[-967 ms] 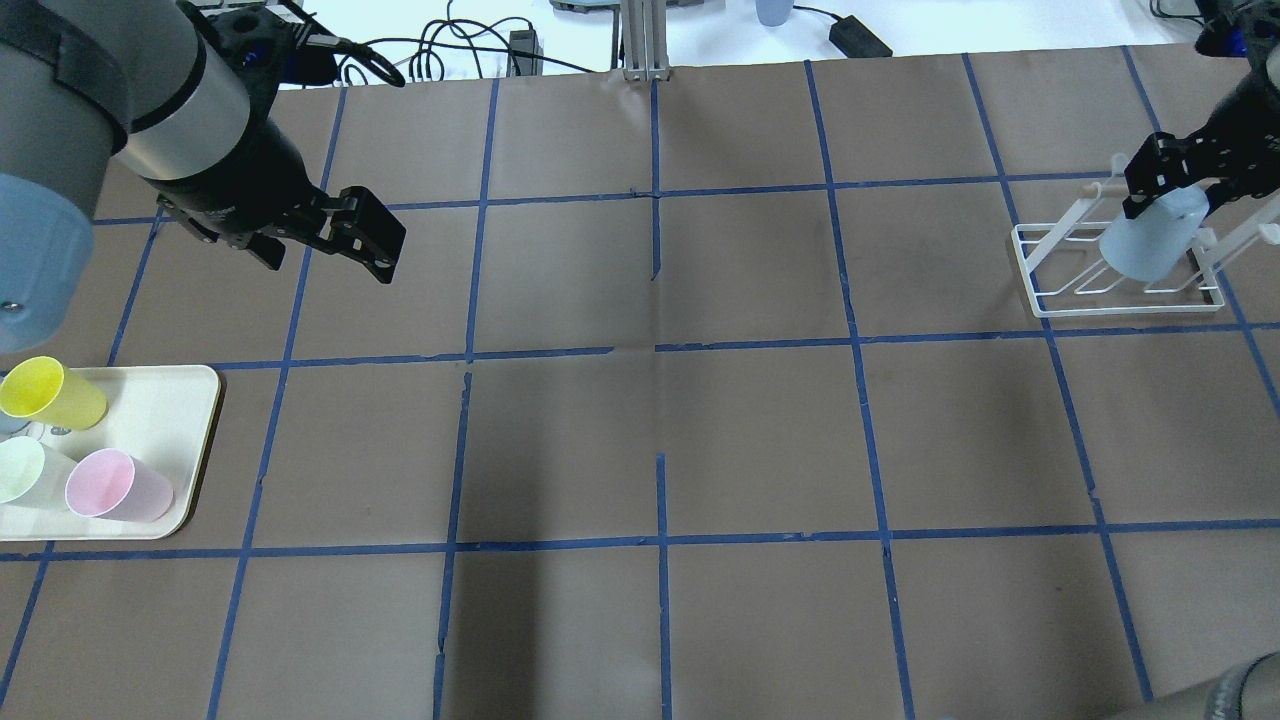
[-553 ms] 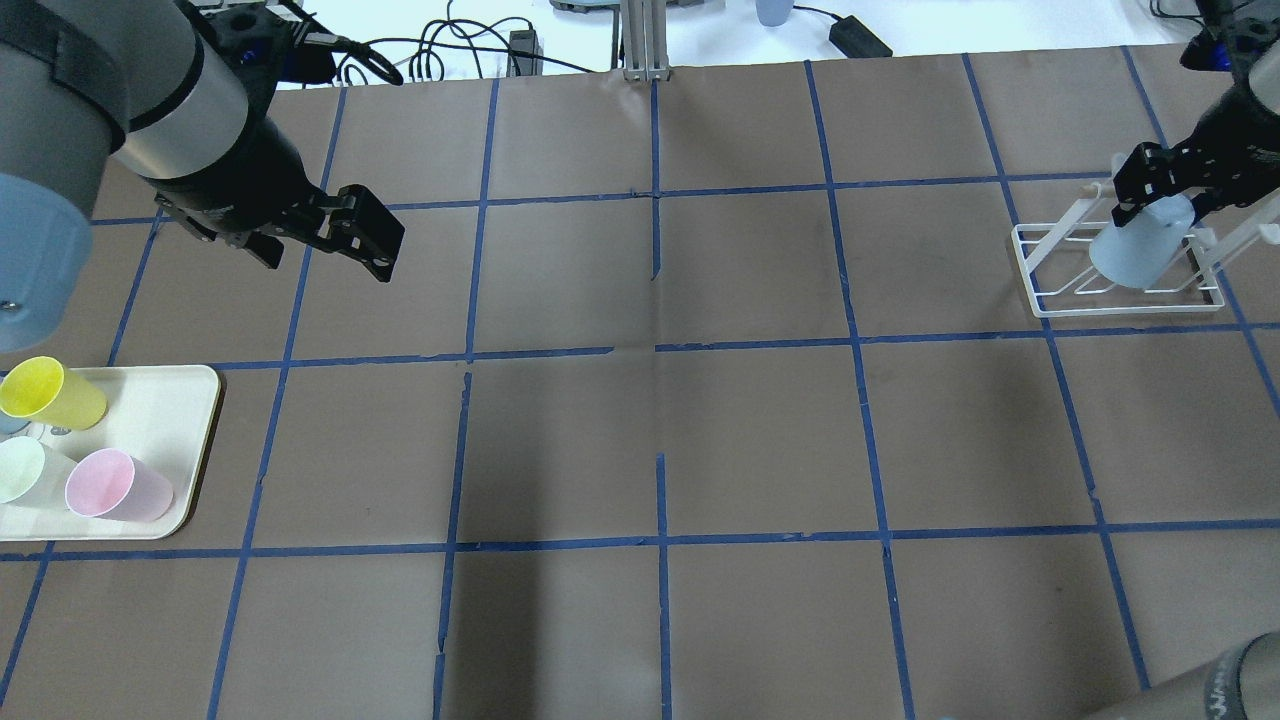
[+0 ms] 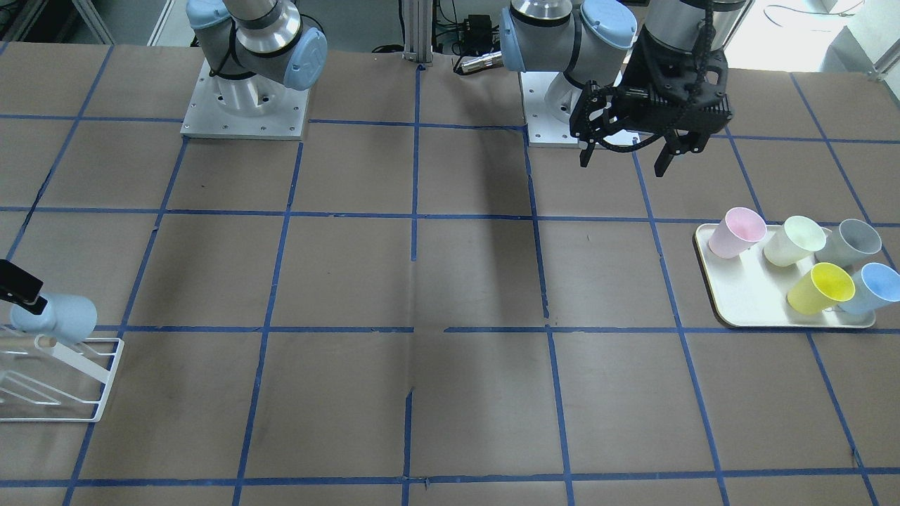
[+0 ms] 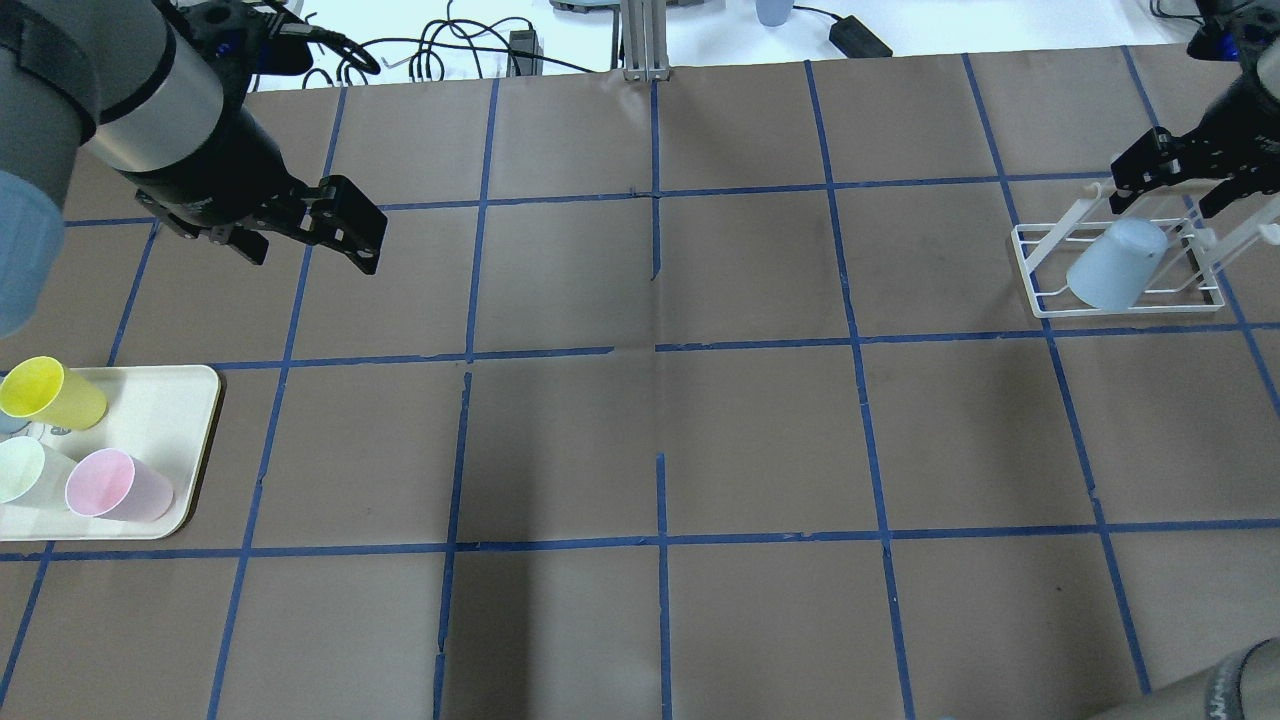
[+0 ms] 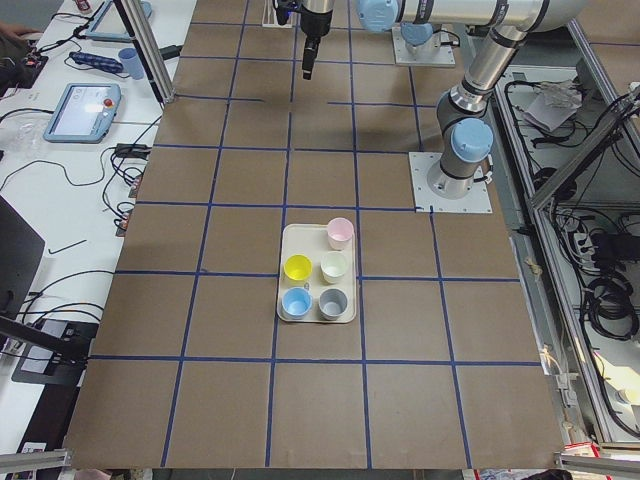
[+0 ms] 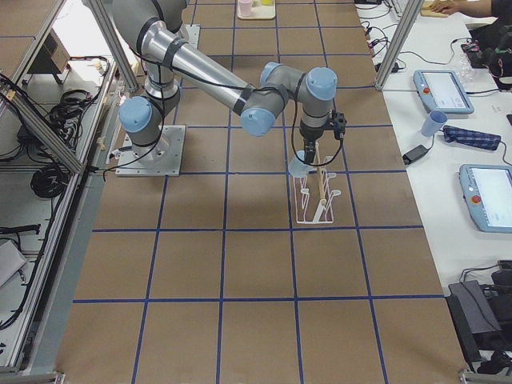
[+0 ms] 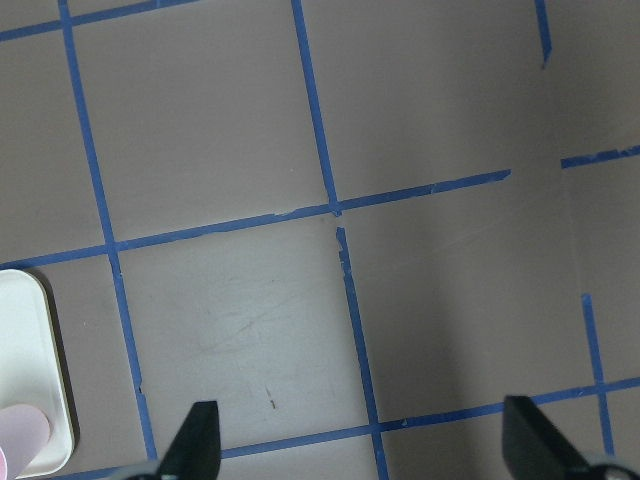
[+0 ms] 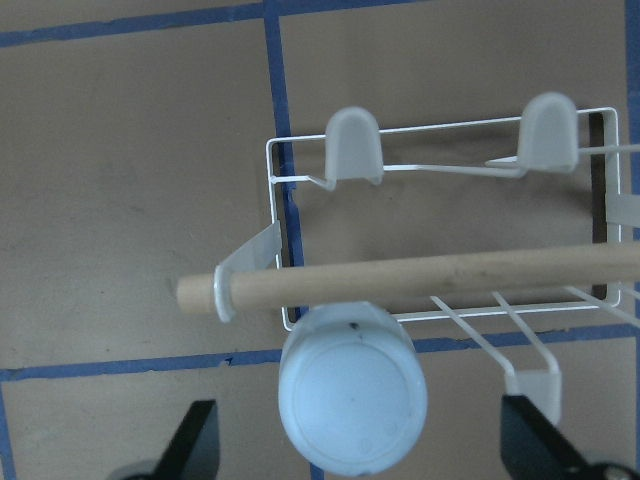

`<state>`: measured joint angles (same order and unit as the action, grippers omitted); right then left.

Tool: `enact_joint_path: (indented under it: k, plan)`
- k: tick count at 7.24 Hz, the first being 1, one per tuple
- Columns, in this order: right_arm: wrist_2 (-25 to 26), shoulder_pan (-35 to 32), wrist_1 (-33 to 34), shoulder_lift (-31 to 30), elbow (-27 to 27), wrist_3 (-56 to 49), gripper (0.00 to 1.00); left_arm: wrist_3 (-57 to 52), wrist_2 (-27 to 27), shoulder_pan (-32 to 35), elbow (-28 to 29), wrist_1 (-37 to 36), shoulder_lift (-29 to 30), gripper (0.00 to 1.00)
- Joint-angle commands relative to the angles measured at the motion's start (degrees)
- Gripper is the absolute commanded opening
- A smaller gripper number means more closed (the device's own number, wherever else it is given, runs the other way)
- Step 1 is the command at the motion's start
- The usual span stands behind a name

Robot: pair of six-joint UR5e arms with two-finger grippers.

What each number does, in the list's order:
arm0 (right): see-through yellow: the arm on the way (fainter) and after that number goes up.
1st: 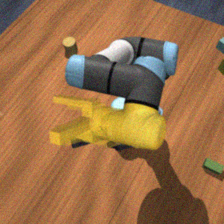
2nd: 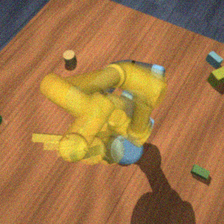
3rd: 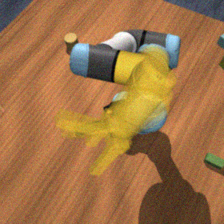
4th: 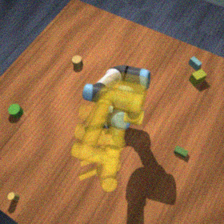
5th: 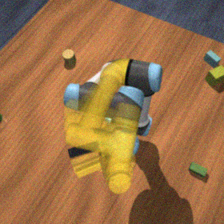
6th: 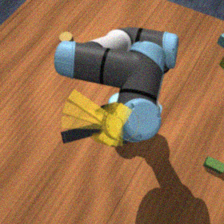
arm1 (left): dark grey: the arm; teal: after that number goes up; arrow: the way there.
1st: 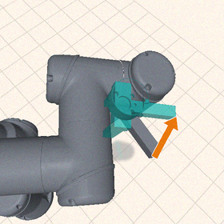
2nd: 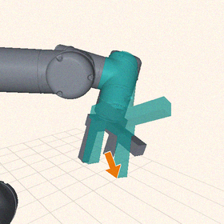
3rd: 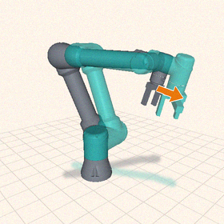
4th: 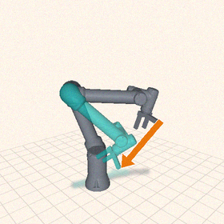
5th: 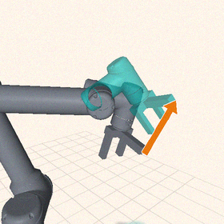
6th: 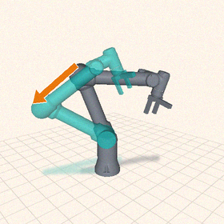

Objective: Transfer IKEA cup to right arm and place on rack

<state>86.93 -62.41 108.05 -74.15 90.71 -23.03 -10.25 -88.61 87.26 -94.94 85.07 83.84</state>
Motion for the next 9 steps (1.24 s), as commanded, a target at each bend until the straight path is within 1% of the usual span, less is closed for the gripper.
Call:
enact_joint_path:
  k: [1,2,4,5,6,7,9]
  plan:
    - [-0.1,-0.4,-6.7,-4.1,-2.1,0.3,1.00,0.6,0.7,-1.6,5.6,5.0,2.6,1.00]
    - [-0.2,-0.6,-12.4,-6.9,-4.0,0.5,1.00,0.7,0.5,-1.6,7.6,7.1,3.9,1.00]
    - [-0.3,-2.1,-22.9,-12.7,-7.3,1.1,1.00,3.2,0.5,-1.1,7.8,7.1,4.3,1.00]
    - [0.1,-4.4,-25.6,-15.3,-7.3,3.7,1.00,3.8,0.6,-0.9,6.9,7.0,4.1,1.00]
    - [0.2,-7.5,-27.3,-16.5,-7.3,7.0,1.00,3.8,0.6,-0.9,6.8,7.0,4.0,1.00]
    - [0.3,-12.1,-27.2,-16.8,-7.7,10.9,1.00,3.8,0.6,-0.9,6.8,7.0,4.0,1.00]
    - [0.5,-23.3,-26.3,-16.5,-7.7,20.4,1.00,4.0,0.6,-0.8,6.4,7.1,4.0,1.00]
